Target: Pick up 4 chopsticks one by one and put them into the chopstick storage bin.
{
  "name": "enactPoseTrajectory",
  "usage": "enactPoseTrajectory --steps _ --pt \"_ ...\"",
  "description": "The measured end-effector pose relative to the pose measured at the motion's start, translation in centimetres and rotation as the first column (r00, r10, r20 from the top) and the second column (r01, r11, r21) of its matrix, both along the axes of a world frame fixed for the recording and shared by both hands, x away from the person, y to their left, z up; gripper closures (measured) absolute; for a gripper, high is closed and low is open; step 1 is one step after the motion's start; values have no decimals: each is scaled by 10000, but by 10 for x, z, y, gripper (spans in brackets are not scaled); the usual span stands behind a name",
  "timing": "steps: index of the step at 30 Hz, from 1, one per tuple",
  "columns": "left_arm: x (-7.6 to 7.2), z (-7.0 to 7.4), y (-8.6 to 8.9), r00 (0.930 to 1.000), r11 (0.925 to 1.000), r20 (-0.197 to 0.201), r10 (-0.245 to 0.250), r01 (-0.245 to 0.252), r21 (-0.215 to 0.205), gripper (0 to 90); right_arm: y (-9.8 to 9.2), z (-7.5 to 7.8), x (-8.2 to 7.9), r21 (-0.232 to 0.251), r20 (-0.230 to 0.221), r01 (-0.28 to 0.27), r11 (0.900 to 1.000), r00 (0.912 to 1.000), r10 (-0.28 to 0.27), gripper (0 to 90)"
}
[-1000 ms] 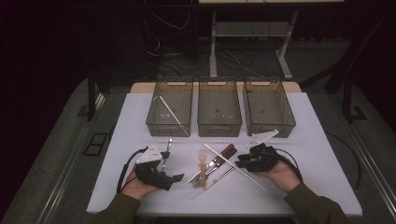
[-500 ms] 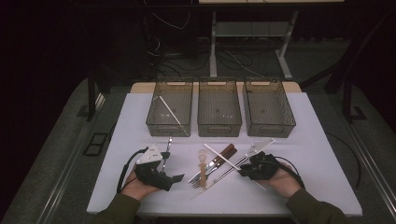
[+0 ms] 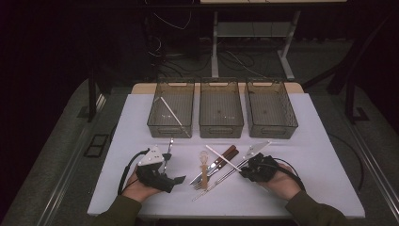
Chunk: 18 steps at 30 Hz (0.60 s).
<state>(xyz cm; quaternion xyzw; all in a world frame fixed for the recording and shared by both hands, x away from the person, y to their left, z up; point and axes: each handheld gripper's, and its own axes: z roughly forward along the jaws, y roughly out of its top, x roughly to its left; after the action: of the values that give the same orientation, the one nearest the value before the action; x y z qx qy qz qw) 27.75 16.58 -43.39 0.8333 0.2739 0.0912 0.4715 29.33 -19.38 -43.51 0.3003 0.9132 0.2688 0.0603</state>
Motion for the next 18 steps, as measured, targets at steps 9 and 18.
enactPoseTrajectory --steps 9,18 --pt "0 0 0 10000 10000 4 2 -2 1 12 2 1 2 -187 -124 132 9997 9998 -134 849" --pt "0 1 0 10000 10000 34 -48 49 -21 13 -5 -1 4 415 -257 225 9989 9994 -214 852"
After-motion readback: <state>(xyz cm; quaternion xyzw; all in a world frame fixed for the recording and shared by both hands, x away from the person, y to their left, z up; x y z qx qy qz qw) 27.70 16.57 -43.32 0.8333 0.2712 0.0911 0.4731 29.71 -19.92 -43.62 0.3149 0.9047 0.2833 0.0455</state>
